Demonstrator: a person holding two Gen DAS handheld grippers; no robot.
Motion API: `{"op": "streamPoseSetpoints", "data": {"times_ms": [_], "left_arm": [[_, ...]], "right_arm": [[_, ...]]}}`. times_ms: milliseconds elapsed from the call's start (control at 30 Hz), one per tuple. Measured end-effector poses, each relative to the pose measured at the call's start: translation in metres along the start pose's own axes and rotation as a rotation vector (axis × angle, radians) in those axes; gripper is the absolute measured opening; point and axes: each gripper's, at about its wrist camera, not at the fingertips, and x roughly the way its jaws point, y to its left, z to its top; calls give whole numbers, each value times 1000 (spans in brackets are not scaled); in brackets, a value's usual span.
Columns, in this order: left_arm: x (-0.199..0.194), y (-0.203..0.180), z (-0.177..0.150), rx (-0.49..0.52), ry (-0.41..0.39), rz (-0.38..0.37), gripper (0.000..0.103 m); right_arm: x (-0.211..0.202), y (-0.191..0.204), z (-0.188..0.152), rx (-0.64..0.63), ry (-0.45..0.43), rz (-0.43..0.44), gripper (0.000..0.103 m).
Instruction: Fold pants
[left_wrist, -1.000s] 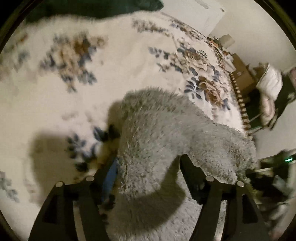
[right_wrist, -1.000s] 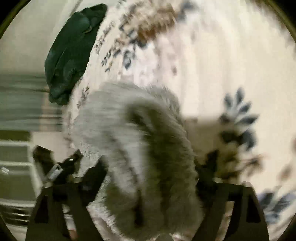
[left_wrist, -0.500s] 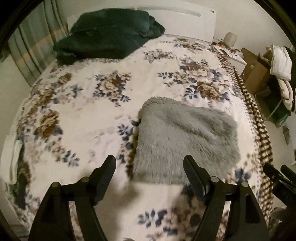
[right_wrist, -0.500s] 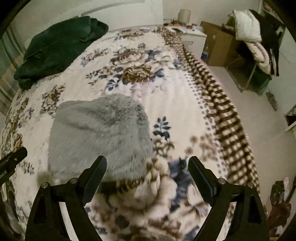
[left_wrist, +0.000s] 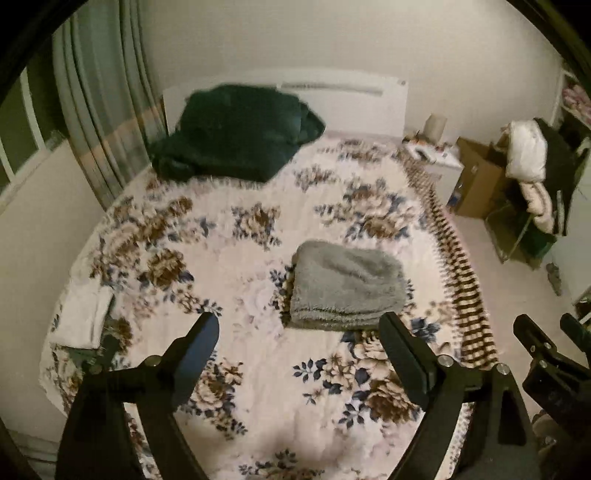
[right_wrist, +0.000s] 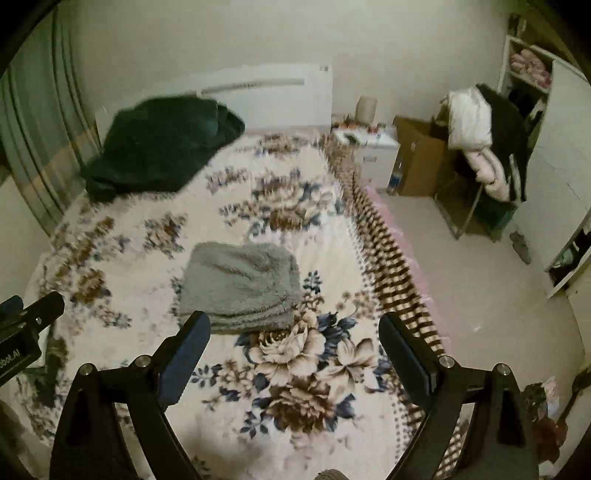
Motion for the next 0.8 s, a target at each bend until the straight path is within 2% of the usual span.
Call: {"op": "streamPoseSetpoints", "data": {"times_ms": [100,233,433,633,800], "left_arm": [[-60,4,-8,9,-44,-13,91],[-115,8,-21,25,-86,-15,91],[-169,13,-38,27,-106,-36,91],[-200,11,-46,4,-129,-18,91],[-221,8,-48,-4,-162,1,91]], "right_arm": [[-74,-2,-6,4,-57,-7,95],[-161,-5,-20,17,-115,-15,95],[-263,-7,-46,37,-173,-13,95],[-328,-13,-54,34,-222,25,95],[-356,-17,-53,4,-258,43,95]]}}
